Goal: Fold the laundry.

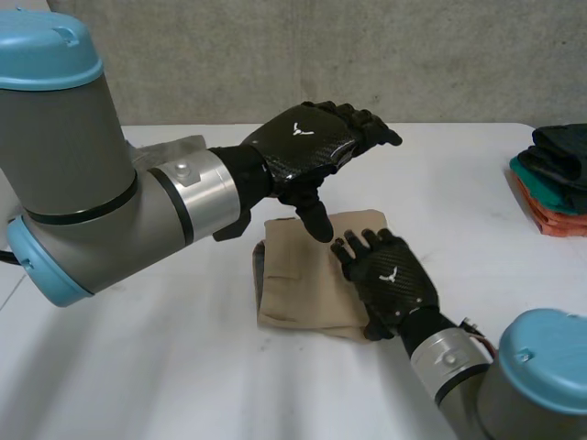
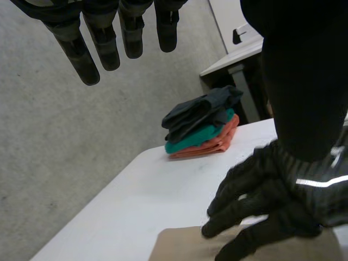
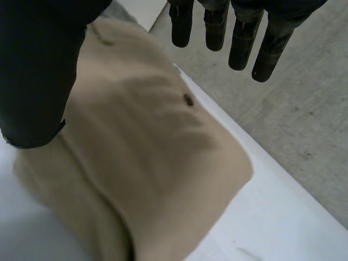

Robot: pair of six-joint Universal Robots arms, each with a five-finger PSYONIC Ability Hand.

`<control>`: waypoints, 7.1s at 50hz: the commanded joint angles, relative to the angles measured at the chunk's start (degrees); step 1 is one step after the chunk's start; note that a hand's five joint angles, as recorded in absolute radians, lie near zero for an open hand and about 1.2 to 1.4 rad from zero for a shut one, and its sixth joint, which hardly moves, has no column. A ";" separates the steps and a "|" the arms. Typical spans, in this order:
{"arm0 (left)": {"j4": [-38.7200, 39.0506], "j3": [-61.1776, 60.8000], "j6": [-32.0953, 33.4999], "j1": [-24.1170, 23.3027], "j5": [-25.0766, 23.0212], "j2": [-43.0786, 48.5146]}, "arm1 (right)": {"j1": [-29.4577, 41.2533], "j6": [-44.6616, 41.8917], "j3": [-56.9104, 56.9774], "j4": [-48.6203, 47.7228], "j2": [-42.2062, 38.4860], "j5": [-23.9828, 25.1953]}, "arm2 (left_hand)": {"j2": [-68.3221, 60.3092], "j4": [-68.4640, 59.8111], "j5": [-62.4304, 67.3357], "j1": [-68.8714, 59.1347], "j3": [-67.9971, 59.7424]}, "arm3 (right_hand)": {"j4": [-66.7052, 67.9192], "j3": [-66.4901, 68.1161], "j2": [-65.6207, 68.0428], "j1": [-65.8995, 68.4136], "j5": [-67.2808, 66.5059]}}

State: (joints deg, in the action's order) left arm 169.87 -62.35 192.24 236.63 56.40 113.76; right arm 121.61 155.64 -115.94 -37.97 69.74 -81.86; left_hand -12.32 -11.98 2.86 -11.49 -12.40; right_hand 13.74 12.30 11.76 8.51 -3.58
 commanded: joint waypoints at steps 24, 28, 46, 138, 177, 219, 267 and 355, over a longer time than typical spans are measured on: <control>0.19 -2.25 0.41 -0.47 0.38 0.14 | 0.20 -3.77 19.17 -4.92 -17.44 0.12 | -3.45 -3.79 2.91 -4.27 -3.36 | 19.55 20.99 21.53 24.78 -19.71; 0.19 -2.51 0.33 -0.47 0.38 0.06 | 0.20 -3.33 22.15 -3.69 -18.41 0.12 | -3.45 -3.79 2.91 -4.27 -3.36 | 22.74 24.19 24.73 27.98 -22.90; 0.19 -4.18 0.33 -0.20 0.29 -0.47 | -0.23 2.03 29.11 11.95 -19.03 0.30 | -3.45 -3.79 2.91 -4.27 -3.36 | 2.42 3.87 4.41 7.66 -2.59; 0.54 -8.84 -0.20 1.20 0.11 -4.34 | -2.26 2.03 24.44 14.42 -16.74 1.62 | -3.45 -3.79 2.91 -4.27 -3.36 | -3.74 -2.30 -1.76 1.49 3.58; 0.98 -9.28 -1.78 5.07 0.29 -10.75 | -14.81 0.53 56.77 2.22 -21.05 8.90 | -3.45 -3.79 2.91 -4.27 -3.36 | 66.26 67.70 68.24 71.49 -66.42; 1.07 -9.98 -2.05 4.46 0.47 -9.61 | -59.30 36.04 72.08 -23.20 -50.84 46.53 | -4.29 -4.63 3.75 -5.11 -4.21 | 66.26 67.70 68.24 71.49 -66.42; 16.62 -12.35 -2.14 15.95 23.48 -15.77 | -43.50 14.77 27.11 -1.04 17.71 23.74 | -3.61 -3.96 3.08 -4.44 -3.53 | -3.74 -2.30 -1.76 1.49 3.58; 29.20 -5.24 12.43 22.55 23.31 10.51 | -24.49 -8.87 5.02 19.07 5.41 18.31 | -2.97 -3.31 2.43 -3.79 -2.89 | -3.74 -2.30 -1.76 1.49 3.58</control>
State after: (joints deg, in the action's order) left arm 198.23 -69.22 191.80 256.51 74.54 117.20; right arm 98.52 146.64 -110.96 -19.02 74.75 -63.62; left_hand -55.78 -56.68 45.96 -54.81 -55.74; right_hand 13.62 12.22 11.96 12.17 -3.61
